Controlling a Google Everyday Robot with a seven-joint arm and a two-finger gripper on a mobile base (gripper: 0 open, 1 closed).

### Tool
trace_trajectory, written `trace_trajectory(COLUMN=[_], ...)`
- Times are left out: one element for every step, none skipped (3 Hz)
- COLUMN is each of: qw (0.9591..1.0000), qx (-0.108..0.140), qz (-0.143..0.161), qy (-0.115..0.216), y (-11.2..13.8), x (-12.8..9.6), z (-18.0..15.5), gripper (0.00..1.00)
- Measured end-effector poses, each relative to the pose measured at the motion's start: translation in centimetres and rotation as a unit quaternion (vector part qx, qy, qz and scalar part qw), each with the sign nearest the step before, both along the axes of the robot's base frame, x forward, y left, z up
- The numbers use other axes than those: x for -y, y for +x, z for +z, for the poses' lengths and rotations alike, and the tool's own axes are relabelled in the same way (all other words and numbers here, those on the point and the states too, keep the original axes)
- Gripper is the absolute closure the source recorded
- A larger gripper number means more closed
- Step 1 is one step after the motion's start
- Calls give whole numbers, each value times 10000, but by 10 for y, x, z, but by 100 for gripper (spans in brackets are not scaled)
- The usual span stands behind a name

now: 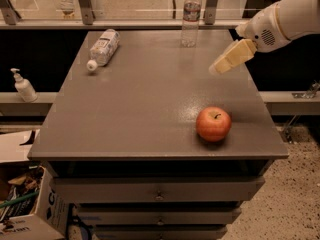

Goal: Knock water bottle over

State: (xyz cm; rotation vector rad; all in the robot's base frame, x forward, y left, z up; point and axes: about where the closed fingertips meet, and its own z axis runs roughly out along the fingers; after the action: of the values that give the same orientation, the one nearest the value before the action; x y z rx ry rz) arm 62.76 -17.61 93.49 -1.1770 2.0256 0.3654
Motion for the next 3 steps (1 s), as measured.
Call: trace_trajectory(qw=[9953,9881,9768], qx=[359,566,830], qz=[-648,-1067,-1410], qy=[622,952,1381], y=[44,91,154], x=[-15,-18,-15], z=[-10,-17,-24], gripper=[0,0,0])
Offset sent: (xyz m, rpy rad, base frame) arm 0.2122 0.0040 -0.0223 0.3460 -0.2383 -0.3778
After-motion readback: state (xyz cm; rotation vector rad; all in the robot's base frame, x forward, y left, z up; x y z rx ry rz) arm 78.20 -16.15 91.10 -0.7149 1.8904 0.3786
